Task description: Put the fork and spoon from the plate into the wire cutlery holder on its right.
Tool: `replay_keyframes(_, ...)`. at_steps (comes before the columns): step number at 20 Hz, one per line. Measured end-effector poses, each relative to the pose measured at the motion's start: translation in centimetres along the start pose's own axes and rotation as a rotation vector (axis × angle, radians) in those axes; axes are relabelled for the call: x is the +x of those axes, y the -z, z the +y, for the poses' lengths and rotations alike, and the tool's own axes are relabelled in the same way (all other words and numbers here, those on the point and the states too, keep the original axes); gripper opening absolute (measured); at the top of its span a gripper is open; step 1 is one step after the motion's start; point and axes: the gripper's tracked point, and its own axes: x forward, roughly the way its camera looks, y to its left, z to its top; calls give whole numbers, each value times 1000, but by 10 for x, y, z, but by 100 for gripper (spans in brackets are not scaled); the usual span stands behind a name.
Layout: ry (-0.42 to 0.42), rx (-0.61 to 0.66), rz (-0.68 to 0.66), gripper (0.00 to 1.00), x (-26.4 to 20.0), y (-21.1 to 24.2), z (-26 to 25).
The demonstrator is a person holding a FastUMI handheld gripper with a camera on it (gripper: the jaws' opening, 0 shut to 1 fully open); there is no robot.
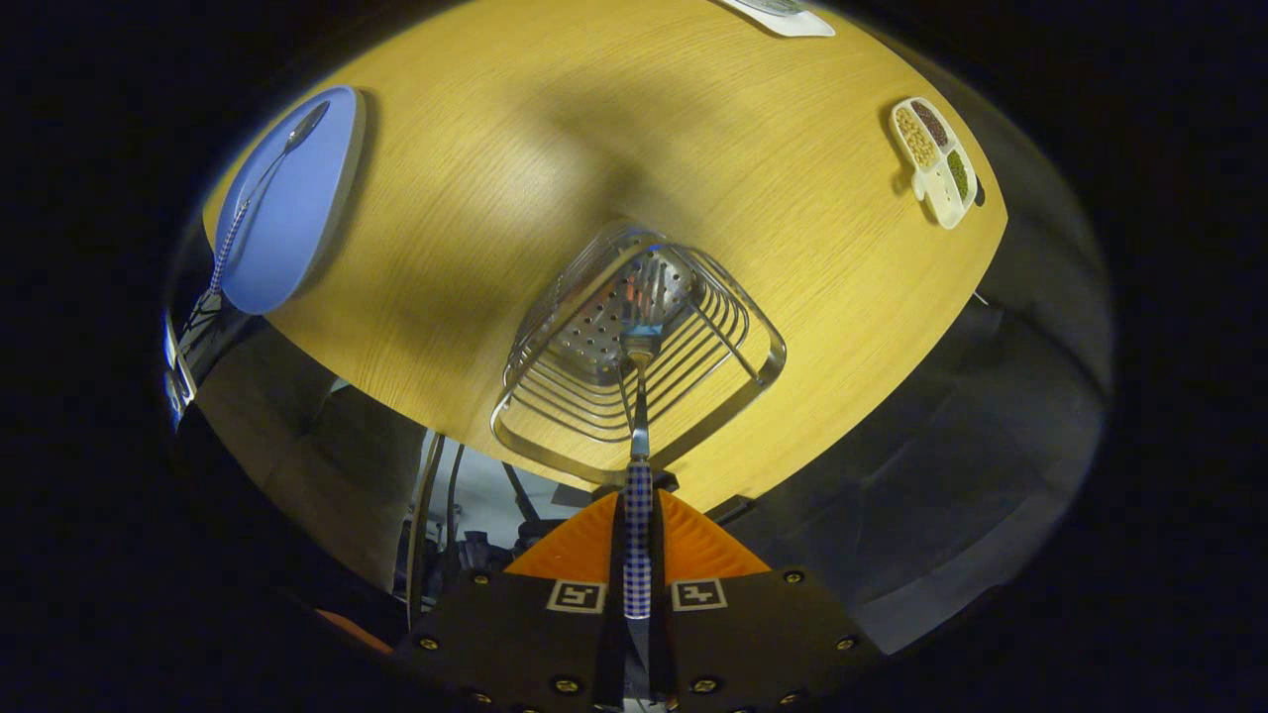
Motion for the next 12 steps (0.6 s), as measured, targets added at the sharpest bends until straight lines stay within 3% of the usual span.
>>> replay_keyframes(4, -12, 41, -29, 11, -1, -3, 3)
replay_keyframes(5, -13, 48, -53, 22, -4, -6, 2)
replay_keyframes(6, 0, 59, -75, 42, -5, -5, -1)
replay_keyframes(10, 79, 141, -176, 96, -26, -1, -15)
replay_keyframes(12, 117, 179, -226, 96, -42, 4, -17)
